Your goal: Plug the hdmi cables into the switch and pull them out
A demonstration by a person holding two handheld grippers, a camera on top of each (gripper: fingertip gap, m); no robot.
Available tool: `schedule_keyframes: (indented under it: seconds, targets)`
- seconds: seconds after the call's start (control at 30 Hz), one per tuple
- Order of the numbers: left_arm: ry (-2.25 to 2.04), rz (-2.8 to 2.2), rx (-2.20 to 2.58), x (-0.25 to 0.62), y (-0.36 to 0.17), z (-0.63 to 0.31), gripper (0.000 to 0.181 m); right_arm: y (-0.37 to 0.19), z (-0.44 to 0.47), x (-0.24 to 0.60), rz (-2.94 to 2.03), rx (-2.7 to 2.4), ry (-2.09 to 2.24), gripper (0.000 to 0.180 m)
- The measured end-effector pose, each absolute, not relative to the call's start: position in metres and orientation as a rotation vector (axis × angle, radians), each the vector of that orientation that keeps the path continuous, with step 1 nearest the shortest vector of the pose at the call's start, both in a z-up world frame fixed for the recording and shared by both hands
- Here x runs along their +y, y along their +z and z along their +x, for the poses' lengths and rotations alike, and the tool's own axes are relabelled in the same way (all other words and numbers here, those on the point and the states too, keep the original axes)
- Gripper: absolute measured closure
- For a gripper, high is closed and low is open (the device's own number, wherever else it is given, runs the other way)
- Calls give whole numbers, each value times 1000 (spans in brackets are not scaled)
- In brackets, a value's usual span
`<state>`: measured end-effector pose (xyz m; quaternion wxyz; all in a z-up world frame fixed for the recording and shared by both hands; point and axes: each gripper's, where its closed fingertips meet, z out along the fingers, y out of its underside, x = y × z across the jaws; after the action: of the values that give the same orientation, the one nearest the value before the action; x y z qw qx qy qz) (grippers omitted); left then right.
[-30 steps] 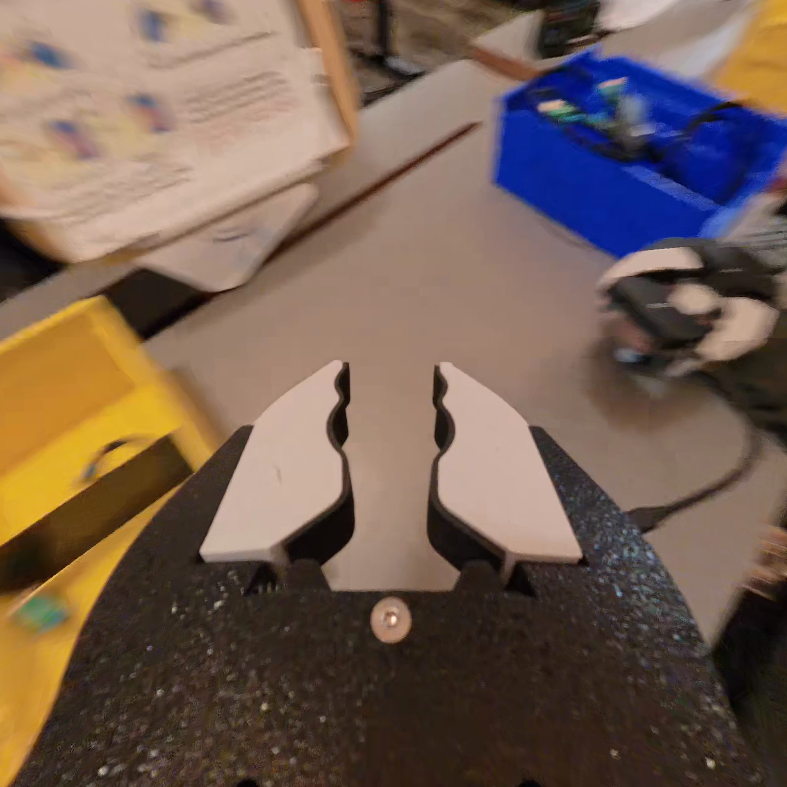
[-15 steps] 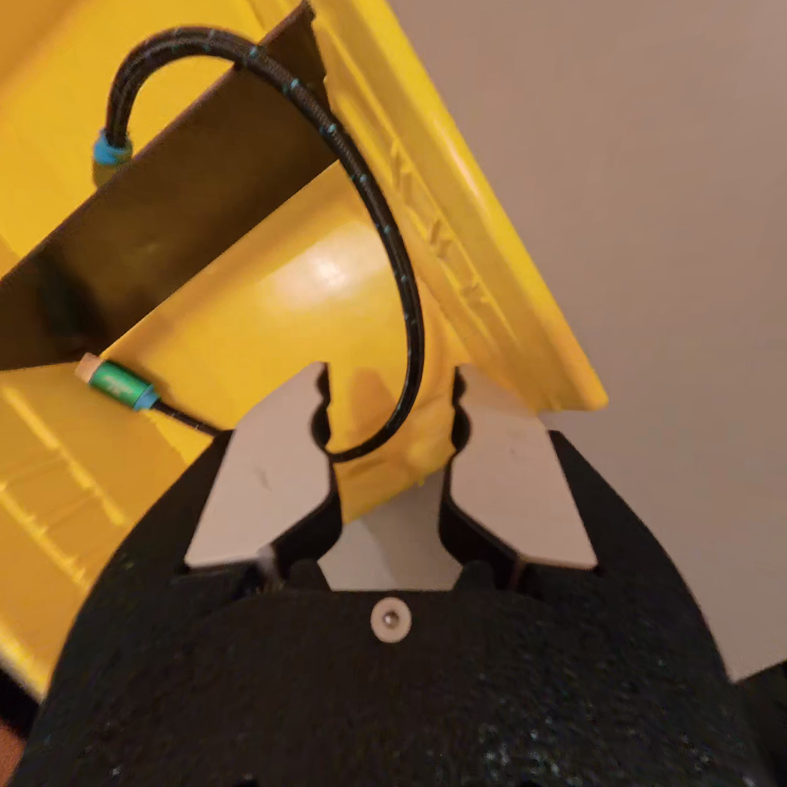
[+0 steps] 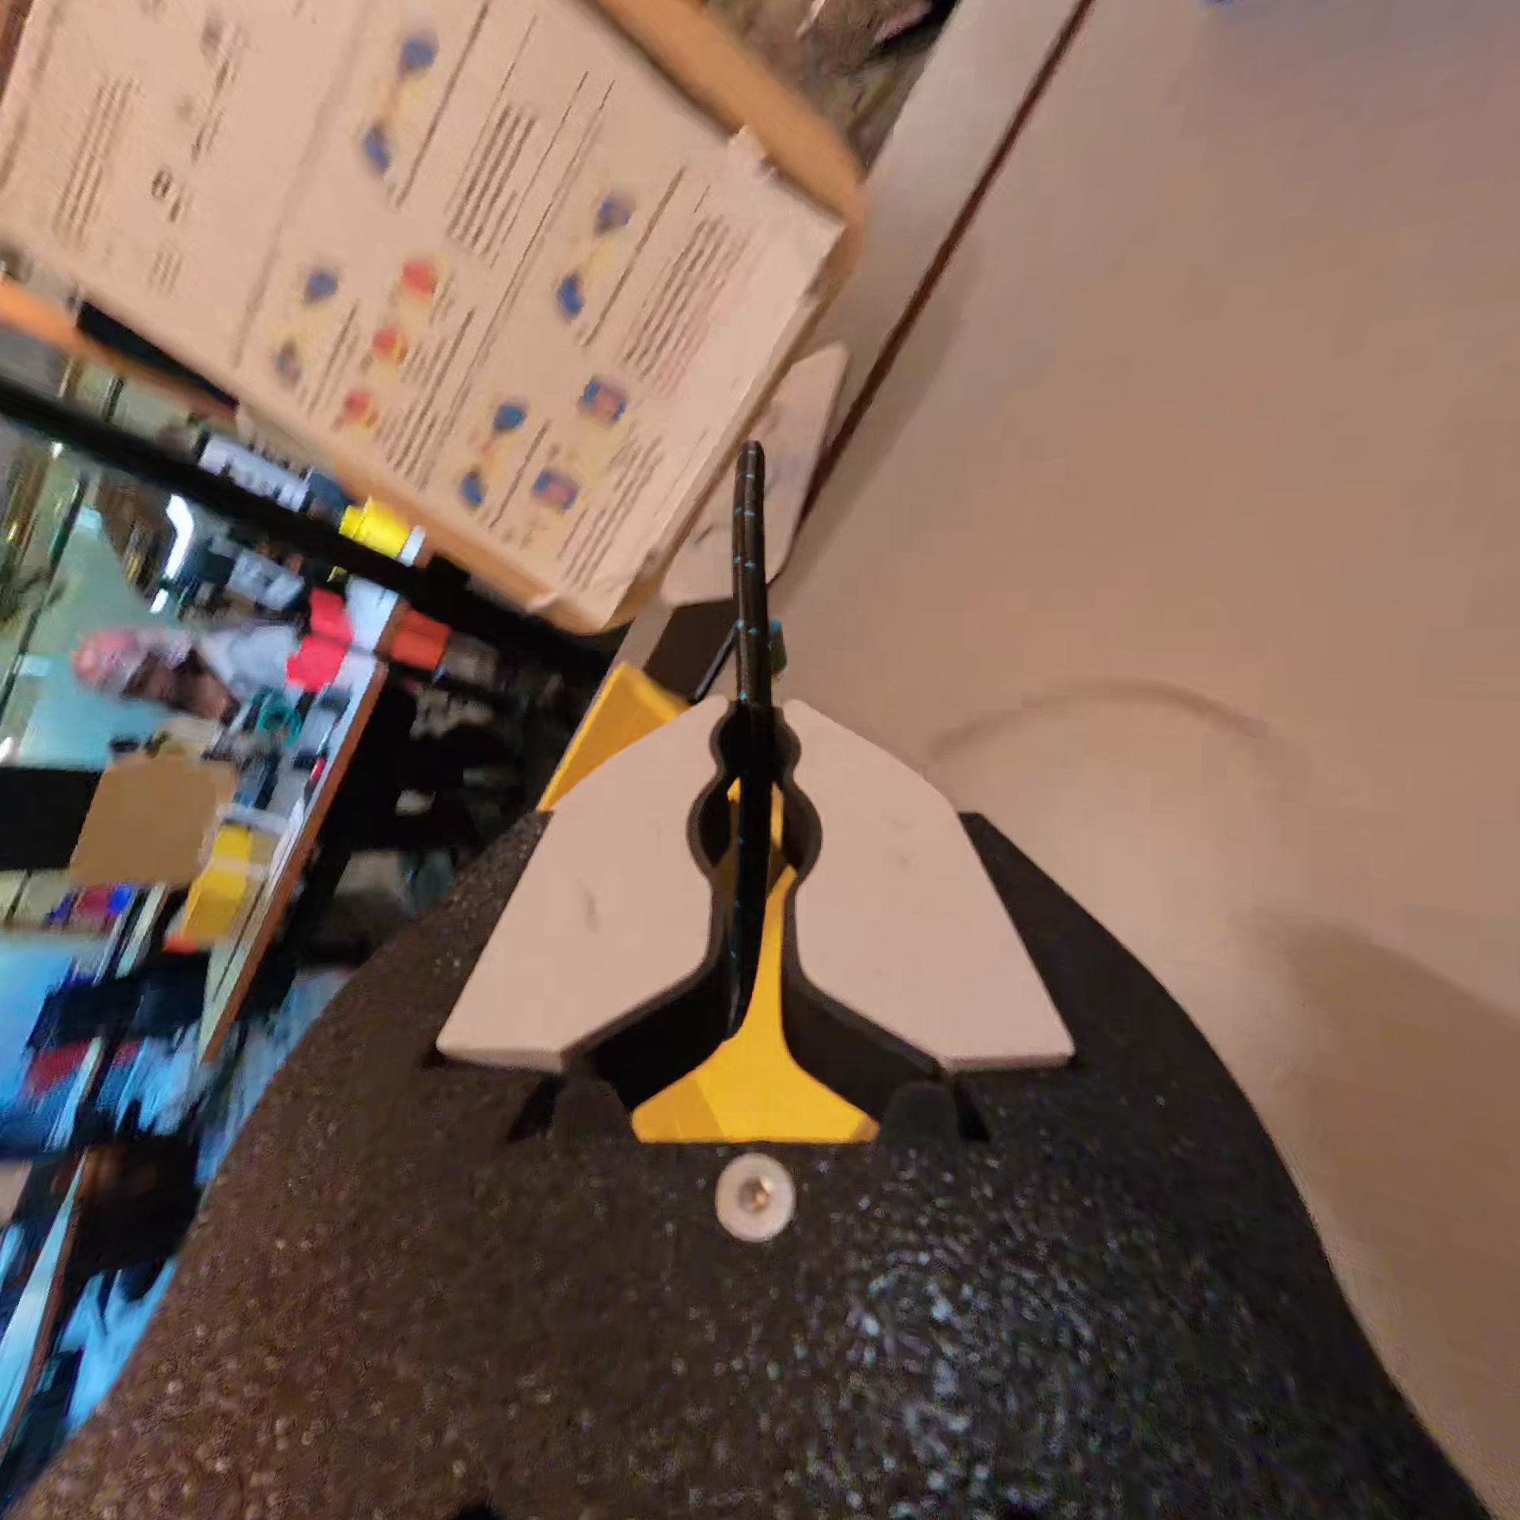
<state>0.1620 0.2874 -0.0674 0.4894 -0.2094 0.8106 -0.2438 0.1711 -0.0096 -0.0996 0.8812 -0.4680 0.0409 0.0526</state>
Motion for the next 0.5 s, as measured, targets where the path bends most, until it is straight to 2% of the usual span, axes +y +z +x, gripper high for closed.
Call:
schedule_keyframes:
  seconds: [0.03, 0.13, 0.23, 0.43, 0.5]
  targets:
    - [-638, -417, 1996, 264, -79, 149, 174, -98, 170, -17, -960, 76, 113, 107]
    - [-692, -147, 2073, 207, -136, 110, 175, -102, 166, -17, -994, 68, 104, 107]
    - [-781, -107, 2148, 176, -188, 82, 175, -113, 166, -7, -1062, 79, 79, 107]
    - [-881, -239, 2356, 181, -241, 50, 169, -129, 160, 10, -1177, 63, 42, 107]
    - [-912, -260, 2460, 182, -248, 37, 160, -128, 155, 9, -1171, 33, 50, 107]
